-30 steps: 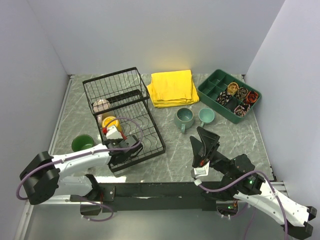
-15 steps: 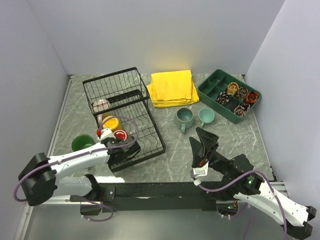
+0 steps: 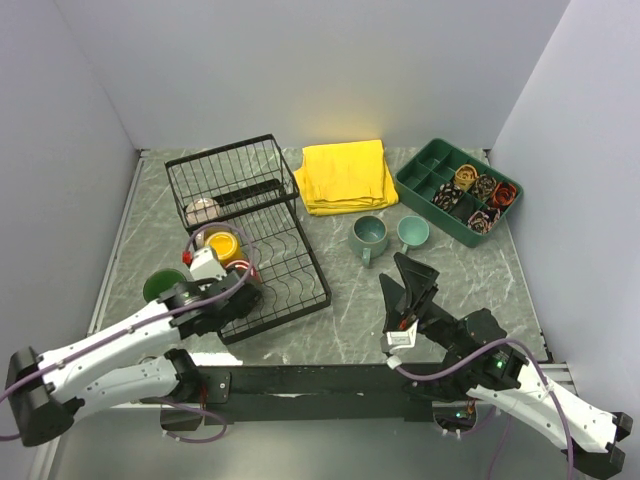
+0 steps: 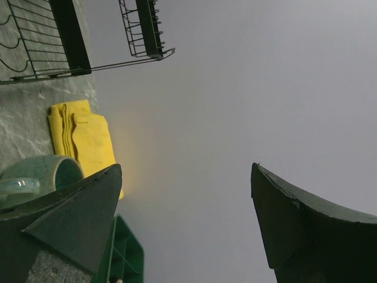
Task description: Load the cups into the dish rack
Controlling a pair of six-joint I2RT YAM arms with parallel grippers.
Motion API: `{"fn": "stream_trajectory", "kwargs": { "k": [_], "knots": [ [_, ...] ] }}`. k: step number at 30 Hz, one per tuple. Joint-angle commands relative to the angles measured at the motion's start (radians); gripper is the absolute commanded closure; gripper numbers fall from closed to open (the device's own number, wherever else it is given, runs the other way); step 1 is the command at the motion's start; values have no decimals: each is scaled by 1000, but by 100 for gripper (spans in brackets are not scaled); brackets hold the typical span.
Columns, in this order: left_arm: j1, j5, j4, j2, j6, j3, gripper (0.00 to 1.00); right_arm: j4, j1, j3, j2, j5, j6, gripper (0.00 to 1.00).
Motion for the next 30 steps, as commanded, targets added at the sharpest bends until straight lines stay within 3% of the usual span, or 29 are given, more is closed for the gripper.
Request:
{"fn": "stream_trajectory", "kwargs": {
  "k": [1, 7, 13, 21, 25, 30],
  "knots": [
    [-6, 42, 36, -96, 167, 19, 33, 17, 7, 9, 3, 50, 89, 4],
    [-6, 212, 260, -298, 402, -50, 18, -14, 7, 13, 3, 68, 182, 3],
    [-4, 321, 345, -376, 506, -46, 1, -97, -7, 26, 18, 70, 348, 2],
    [-6, 306, 385, -352, 599, 14, 4, -210, -20, 130, 161, 92, 523, 0],
    [-6, 304, 420, -329, 625, 29, 4, -328, -83, 222, 267, 38, 655, 0],
    [-6, 333, 461, -333, 620, 29, 4, -541, -281, 465, 533, -196, 843, 1]
  ]
}}
